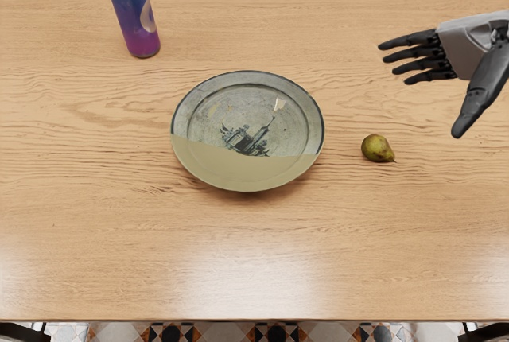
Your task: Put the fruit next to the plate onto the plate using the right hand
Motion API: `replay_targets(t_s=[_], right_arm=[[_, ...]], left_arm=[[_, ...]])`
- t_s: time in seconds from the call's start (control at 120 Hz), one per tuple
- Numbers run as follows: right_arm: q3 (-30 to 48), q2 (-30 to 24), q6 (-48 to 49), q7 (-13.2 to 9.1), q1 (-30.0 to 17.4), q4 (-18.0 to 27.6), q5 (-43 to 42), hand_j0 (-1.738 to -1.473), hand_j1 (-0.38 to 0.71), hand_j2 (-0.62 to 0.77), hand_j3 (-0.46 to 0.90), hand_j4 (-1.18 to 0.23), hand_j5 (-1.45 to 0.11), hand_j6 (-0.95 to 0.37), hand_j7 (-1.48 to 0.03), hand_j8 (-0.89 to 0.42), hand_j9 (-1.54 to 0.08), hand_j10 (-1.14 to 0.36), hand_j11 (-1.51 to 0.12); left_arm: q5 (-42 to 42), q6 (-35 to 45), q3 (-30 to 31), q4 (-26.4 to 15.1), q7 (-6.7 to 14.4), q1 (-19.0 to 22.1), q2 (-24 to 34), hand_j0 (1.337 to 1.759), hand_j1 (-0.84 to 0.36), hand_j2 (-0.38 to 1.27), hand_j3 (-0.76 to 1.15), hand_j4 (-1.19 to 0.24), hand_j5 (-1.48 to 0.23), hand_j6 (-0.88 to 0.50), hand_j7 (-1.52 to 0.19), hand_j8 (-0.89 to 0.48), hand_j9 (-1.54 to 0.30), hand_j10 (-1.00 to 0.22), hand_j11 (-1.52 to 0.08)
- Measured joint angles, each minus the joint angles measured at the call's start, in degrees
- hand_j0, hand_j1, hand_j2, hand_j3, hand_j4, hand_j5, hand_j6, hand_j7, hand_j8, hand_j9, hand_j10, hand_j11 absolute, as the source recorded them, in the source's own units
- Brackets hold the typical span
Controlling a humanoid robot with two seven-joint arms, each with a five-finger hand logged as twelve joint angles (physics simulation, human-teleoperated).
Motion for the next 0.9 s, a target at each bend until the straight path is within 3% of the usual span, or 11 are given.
replay_targets(t_s=[0.1, 0.2, 0.258, 0.383, 0.483, 0.683, 0.9], right_arm=[[-1.0, -0.99, 0.03, -0.03, 0.02, 0.66, -0.09, -1.657, -0.33, 0.0, 0.0, -0.02, -0.02, -0.02, -0.02, -0.02, -0.02, -0.02, -0.02], [-2.93, 2.42, -0.31, -0.04, 1.76, -1.12, -0.68, -1.657, -0.33, 0.0, 0.0, -0.02, -0.02, -0.02, -0.02, -0.02, -0.02, -0.02, -0.02], [-14.14, 6.28, -4.01, -0.04, 10.72, -1.9, -0.87, -1.657, -0.33, 0.0, 0.0, -0.02, -0.02, -0.02, -0.02, -0.02, -0.02, -0.02, -0.02], [-42.97, 20.92, -20.6, -0.05, 31.81, -2.58, 2.38, -1.658, -0.33, 0.0, 0.0, -0.02, -0.02, -0.02, -0.02, -0.02, -0.02, -0.02, -0.02], [-55.62, 29.54, -32.29, -0.05, 40.35, -1.3, 3.42, -1.658, -0.33, 0.0, 0.0, -0.02, -0.02, -0.02, -0.02, -0.02, -0.02, -0.02, -0.02], [-67.92, 45.98, -48.3, -0.05, 44.52, 0.92, 13.29, -1.658, -0.33, 0.0, 0.0, -0.02, -0.02, -0.02, -0.02, -0.02, -0.02, -0.02, -0.02], [-69.11, 56.57, -64.55, -0.05, 43.91, 6.76, 19.07, -1.658, -0.33, 0.0, 0.0, -0.02, -0.02, -0.02, -0.02, -0.02, -0.02, -0.02, -0.02]], left_arm=[[0.0, 0.0, 0.0, 0.0, 0.0, 0.0, 0.0, 1.658, 0.35, 0.0, 0.0, 0.0, 0.0, 0.0, 0.0, 0.0, 0.0, 0.0, 0.0], [0.0, 0.0, 0.0, 0.0, 0.0, 0.0, 0.0, 1.658, 0.35, 0.0, 0.0, 0.0, 0.0, 0.0, 0.0, 0.0, 0.0, 0.0, 0.0], [0.01, 0.0, -0.01, 0.0, 0.0, 0.0, 0.0, 1.658, 0.35, 0.0, 0.0, 0.0, 0.0, 0.0, 0.0, 0.0, 0.0, 0.0, 0.0], [0.0, 0.0, 0.01, 0.0, 0.0, 0.0, 0.0, 1.658, 0.35, 0.0, 0.0, 0.0, 0.0, 0.0, 0.0, 0.0, 0.0, 0.0, 0.0], [0.0, 0.0, 0.0, 0.0, 0.0, 0.0, 0.0, 1.658, 0.35, 0.0, 0.0, 0.0, 0.0, 0.0, 0.0, 0.0, 0.0, 0.0, 0.0], [0.0, 0.0, 0.01, 0.0, 0.0, 0.0, 0.0, 1.658, 0.35, 0.0, 0.0, 0.0, 0.0, 0.0, 0.0, 0.0, 0.0, 0.0, 0.0], [0.0, 0.0, 0.01, 0.0, 0.0, 0.0, 0.0, 1.658, 0.35, 0.0, 0.0, 0.0, 0.0, 0.0, 0.0, 0.0, 0.0, 0.0, 0.0]])
